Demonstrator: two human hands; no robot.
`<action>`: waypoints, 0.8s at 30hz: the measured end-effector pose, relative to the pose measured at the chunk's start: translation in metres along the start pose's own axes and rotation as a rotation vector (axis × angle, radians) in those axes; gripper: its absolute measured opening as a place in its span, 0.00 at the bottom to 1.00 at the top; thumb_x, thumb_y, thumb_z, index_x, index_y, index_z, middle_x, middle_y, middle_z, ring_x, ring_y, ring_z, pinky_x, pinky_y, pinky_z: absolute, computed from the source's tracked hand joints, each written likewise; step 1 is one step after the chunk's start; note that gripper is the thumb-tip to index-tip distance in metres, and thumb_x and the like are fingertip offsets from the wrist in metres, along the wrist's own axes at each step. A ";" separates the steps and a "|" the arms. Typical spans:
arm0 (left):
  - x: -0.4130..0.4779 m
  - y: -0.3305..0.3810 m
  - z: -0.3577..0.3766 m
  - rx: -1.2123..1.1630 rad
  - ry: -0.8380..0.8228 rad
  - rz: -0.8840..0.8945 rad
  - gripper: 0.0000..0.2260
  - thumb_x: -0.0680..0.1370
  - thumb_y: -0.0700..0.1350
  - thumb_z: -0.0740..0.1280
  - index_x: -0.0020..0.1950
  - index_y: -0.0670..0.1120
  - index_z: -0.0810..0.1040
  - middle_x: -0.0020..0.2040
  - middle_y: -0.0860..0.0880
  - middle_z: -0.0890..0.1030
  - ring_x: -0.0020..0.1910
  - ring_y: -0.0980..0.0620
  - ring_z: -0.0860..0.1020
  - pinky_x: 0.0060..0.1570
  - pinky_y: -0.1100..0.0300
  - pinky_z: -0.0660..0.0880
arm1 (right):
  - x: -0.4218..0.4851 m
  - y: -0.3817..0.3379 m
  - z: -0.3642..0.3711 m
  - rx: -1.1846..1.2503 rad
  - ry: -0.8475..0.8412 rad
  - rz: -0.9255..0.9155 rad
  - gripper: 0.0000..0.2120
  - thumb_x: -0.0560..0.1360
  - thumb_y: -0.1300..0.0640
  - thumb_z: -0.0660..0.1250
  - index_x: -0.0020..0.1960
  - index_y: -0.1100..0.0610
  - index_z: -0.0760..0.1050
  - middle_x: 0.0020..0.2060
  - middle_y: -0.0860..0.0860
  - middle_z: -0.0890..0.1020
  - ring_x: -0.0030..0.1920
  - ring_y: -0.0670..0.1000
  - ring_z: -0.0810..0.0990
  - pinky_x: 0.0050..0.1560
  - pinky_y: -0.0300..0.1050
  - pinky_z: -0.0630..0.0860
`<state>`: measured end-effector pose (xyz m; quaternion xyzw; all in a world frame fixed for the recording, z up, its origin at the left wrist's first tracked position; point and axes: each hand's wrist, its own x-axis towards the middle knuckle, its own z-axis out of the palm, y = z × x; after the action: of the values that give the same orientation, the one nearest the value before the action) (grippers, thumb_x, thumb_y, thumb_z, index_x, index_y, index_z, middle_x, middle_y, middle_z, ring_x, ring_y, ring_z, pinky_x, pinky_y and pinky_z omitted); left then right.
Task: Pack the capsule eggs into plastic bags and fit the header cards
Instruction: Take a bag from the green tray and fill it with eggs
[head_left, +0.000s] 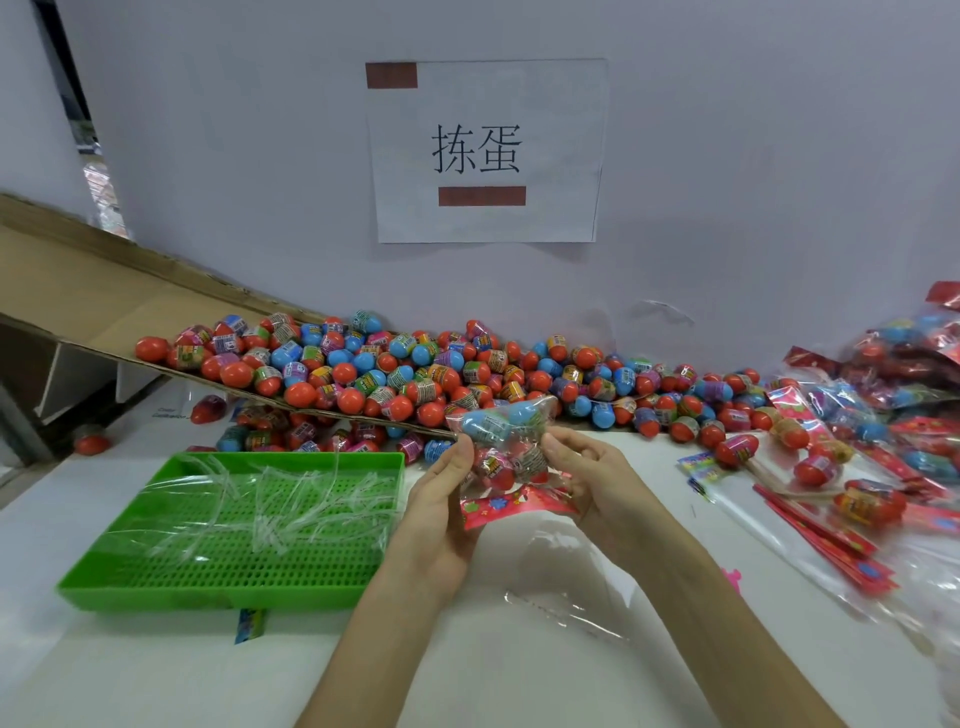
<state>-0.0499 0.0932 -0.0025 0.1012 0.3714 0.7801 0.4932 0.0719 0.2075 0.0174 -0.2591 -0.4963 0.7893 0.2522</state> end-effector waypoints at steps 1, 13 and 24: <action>0.000 0.000 0.000 -0.006 -0.003 -0.004 0.25 0.75 0.52 0.70 0.67 0.39 0.80 0.61 0.37 0.84 0.55 0.39 0.86 0.45 0.50 0.85 | 0.000 0.000 0.000 0.006 -0.007 0.000 0.25 0.71 0.56 0.71 0.66 0.64 0.76 0.55 0.63 0.85 0.45 0.57 0.87 0.40 0.45 0.84; 0.007 0.002 -0.006 -0.072 0.032 0.051 0.21 0.73 0.51 0.73 0.62 0.41 0.84 0.56 0.40 0.87 0.48 0.45 0.87 0.40 0.55 0.84 | 0.003 0.003 0.000 -0.138 0.125 -0.217 0.10 0.83 0.59 0.63 0.59 0.57 0.82 0.51 0.54 0.87 0.45 0.53 0.87 0.38 0.46 0.82; 0.008 -0.005 -0.004 0.123 0.028 0.164 0.21 0.70 0.47 0.76 0.61 0.42 0.84 0.57 0.41 0.86 0.53 0.46 0.85 0.55 0.52 0.83 | 0.005 0.003 -0.007 -0.099 0.170 -0.292 0.07 0.79 0.59 0.71 0.55 0.60 0.81 0.50 0.58 0.85 0.50 0.59 0.86 0.43 0.54 0.84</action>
<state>-0.0520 0.0990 -0.0103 0.1502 0.4159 0.7950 0.4153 0.0724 0.2141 0.0117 -0.2620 -0.5439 0.6941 0.3921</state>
